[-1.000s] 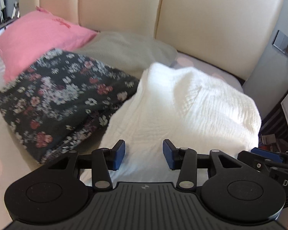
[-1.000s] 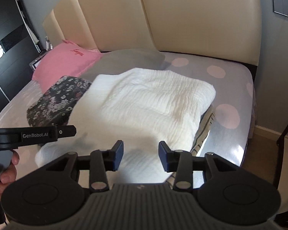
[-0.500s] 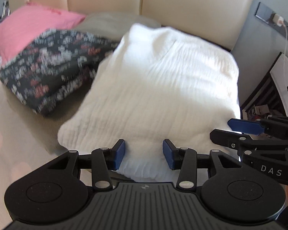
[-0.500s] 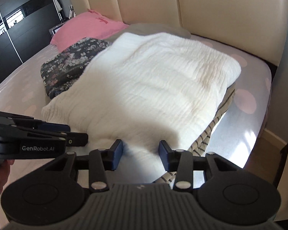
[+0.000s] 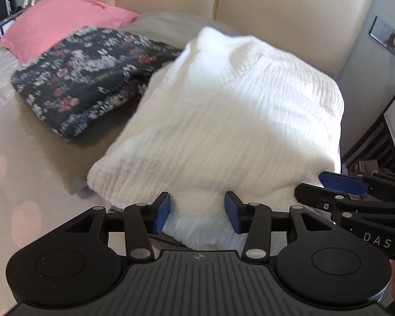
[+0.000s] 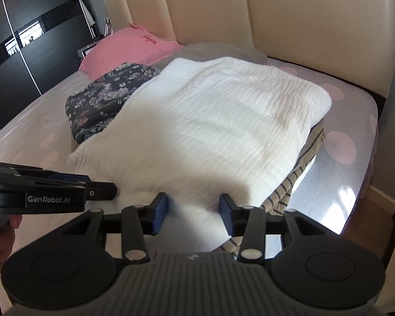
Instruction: Fold clothes
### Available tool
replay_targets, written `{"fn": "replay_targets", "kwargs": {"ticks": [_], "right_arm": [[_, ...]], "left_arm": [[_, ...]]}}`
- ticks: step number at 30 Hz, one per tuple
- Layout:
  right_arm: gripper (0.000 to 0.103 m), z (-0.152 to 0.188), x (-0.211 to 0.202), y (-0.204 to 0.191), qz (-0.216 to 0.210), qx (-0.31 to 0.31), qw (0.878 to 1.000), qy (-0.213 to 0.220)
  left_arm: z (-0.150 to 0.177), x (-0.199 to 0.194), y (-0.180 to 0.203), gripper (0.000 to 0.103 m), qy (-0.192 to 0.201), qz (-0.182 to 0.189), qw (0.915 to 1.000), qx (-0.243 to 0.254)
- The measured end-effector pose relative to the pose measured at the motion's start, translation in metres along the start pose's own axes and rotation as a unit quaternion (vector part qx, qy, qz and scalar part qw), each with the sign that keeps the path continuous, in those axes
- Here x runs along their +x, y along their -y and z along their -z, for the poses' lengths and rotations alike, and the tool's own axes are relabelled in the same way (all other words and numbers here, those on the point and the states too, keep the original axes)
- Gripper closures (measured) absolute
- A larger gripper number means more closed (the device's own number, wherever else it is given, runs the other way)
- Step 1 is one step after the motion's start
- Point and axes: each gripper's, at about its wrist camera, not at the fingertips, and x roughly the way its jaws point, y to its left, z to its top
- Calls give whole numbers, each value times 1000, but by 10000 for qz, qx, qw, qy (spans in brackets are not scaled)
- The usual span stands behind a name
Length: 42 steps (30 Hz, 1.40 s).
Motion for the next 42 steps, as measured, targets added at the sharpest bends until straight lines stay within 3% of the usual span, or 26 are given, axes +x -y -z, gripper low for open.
{"fn": "replay_targets", "kwargs": {"ticks": [7,9,17,22,27,31,36,42], "right_arm": [[50,-4,-45,5,145,120,9979,621],[43,-2,-59,7,156,165,9966,790],[38,32,-110,10,526,389,9919,1093],[36,49,-139,11,765,640,9856,1362],[34,65,-149,7,1051,696,9832,1320],[29,75,-152,0,1038,631,9844,1269],[27,79,-154,-13,1069,380,9821,1501],[26,75,-151,-19,1087,505,9814,1500]], "left_arm": [[14,-61,3,56,777,-158,9964,-315],[19,-78,6,56,913,-224,9951,-289],[51,-132,14,54,1467,-745,9853,-450],[73,-148,13,47,1608,-981,9794,-724],[92,-157,25,40,1702,-1211,9768,-472],[101,-160,35,35,1727,-1414,9742,-320],[110,-158,44,35,1720,-1353,9753,-284],[122,-155,55,35,1714,-1270,9767,-244]]}}
